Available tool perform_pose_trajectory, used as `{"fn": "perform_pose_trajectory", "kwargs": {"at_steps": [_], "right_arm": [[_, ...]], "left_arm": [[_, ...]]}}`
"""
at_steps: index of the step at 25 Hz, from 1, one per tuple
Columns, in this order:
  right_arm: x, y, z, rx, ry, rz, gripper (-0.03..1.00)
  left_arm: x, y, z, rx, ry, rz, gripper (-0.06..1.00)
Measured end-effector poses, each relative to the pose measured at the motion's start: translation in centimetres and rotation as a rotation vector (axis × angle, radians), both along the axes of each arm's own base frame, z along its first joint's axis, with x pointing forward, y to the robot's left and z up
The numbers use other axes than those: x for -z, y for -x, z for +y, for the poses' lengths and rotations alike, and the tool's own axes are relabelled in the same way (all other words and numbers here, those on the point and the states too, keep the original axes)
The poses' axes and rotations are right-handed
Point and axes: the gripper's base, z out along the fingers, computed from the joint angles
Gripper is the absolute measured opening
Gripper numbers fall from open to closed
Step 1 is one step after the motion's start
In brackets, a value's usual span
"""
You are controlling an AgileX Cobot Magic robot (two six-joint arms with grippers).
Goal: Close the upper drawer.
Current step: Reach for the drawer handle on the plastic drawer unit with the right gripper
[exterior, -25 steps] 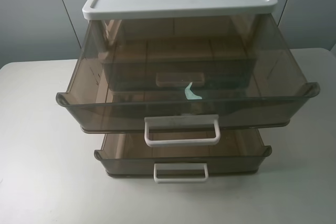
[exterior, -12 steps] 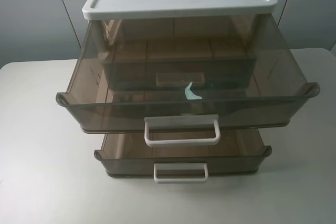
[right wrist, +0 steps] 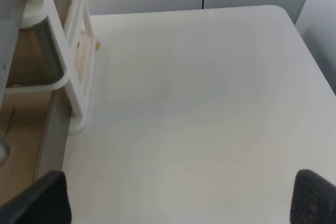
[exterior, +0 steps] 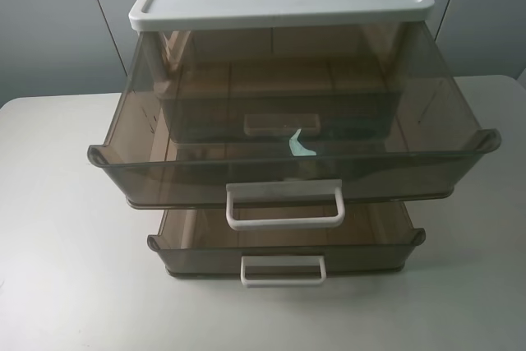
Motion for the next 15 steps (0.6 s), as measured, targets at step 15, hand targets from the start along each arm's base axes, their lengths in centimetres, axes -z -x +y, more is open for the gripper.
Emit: {"fn": "perform_pose_trajectory", "kwargs": {"at_steps": [15], "right_arm": [[0.0,0.0,0.0,0.0,0.0,0.0,0.63]], "left_arm": [[0.0,0.0,0.0,0.0,0.0,0.0,0.74]]}}
